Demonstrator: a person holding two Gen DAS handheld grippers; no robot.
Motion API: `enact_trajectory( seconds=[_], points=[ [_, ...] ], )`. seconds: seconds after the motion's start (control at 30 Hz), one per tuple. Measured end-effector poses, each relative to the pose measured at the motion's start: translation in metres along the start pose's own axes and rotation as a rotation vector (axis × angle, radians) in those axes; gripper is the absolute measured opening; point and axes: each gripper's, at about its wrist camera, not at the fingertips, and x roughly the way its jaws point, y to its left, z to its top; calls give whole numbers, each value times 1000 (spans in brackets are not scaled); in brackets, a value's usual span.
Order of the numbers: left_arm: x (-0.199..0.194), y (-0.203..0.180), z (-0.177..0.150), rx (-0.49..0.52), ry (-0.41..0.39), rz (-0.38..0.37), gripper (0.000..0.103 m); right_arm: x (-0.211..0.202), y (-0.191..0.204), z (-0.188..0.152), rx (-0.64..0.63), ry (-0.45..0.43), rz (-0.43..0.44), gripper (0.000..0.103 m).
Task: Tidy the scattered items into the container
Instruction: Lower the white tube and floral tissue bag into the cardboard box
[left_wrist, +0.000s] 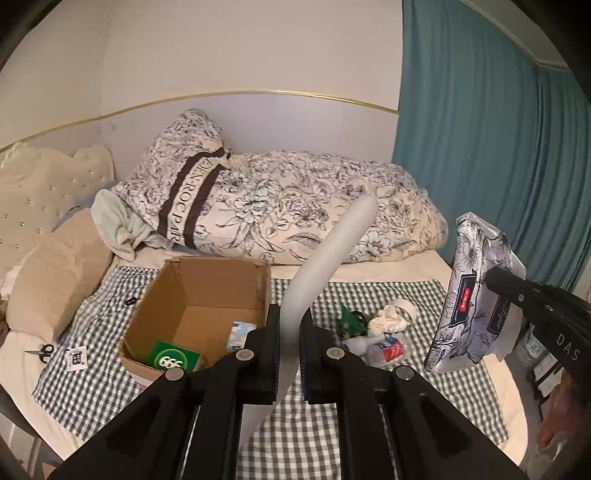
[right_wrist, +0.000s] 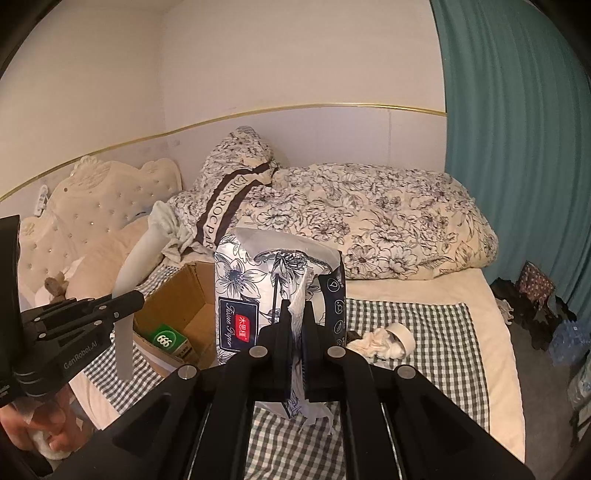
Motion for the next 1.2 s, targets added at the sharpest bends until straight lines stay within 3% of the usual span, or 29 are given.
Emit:
enact_trajectory(
  seconds=[0.67, 1.2],
  points=[
    [17, 83, 12, -49, 8, 132, 8, 56, 64, 14, -48, 24, 92, 3],
    [46, 131, 19, -79, 39, 176, 8, 114, 106, 27, -82, 60, 160, 3]
  ],
)
